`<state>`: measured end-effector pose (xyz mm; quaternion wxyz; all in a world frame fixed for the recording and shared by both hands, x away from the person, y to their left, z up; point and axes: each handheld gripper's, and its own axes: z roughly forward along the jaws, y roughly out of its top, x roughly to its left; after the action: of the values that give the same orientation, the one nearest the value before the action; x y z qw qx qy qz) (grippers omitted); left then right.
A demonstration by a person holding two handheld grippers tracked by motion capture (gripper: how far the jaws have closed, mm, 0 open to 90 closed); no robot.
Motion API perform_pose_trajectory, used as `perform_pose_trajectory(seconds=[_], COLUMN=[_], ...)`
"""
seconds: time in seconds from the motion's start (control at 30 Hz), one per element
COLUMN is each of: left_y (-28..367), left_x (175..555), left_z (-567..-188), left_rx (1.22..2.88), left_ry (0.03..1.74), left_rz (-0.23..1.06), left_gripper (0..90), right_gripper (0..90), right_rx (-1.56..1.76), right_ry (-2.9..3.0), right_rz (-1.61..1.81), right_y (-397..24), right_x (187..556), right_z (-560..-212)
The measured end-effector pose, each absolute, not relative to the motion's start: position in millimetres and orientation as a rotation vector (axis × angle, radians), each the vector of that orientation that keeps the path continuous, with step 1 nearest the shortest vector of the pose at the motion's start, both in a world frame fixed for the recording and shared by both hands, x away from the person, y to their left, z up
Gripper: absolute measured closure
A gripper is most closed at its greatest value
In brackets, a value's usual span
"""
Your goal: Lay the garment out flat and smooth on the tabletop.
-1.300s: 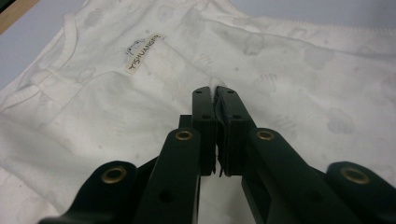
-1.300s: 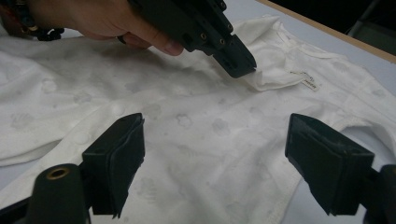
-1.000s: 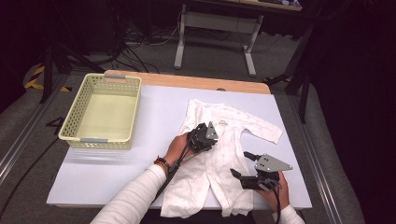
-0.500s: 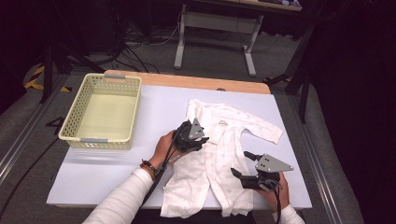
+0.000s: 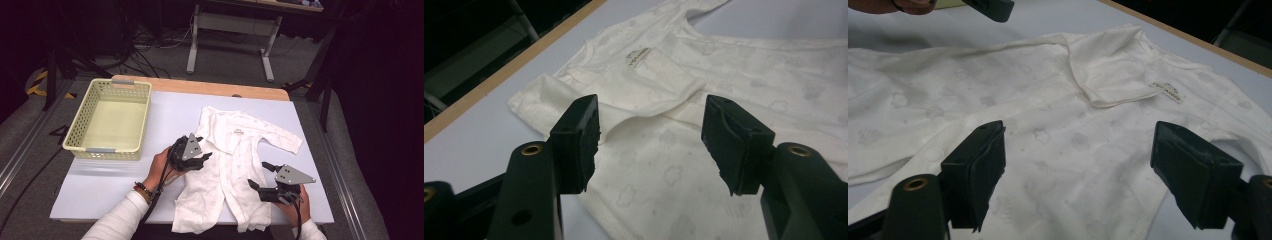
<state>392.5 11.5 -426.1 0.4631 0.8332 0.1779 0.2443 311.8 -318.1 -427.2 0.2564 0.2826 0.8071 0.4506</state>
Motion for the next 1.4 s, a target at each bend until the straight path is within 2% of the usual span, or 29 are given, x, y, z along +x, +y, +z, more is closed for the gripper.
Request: perform_pose_trajectory(seconds=[0.4,0.6,0.8,0.9,1.4], left_y=[31.8,42.2,54.8,61.7,82.6], left_x=[376.5,370.8,366.0,363.4,343.9], left_z=[-421.7,-419.8,-423.3,-423.5,-426.7], left_rx=[1.968,1.967,1.967,1.977,1.954], left_ry=[0.460,0.479,0.493,0.482,0.478], left_rz=[0.683,0.671,0.661,0.656,0.698], left_gripper=[26.0,17.0,11.8,5.8,6.9], right_gripper=[21.5,16.1,14.0,13.4,8.9], right_rx=[0.780,0.788,0.797,0.796,0.820], right_ry=[2.164,2.150,2.140,2.138,2.122], right_rz=[1.255,1.250,1.234,1.225,1.212], right_y=[-323.4,-324.5,-324.5,-324.3,-325.3], right_x=[312.3,312.8,313.0,313.0,315.4], right_z=[-425.6,-425.1,-424.8,-424.8,-425.9])
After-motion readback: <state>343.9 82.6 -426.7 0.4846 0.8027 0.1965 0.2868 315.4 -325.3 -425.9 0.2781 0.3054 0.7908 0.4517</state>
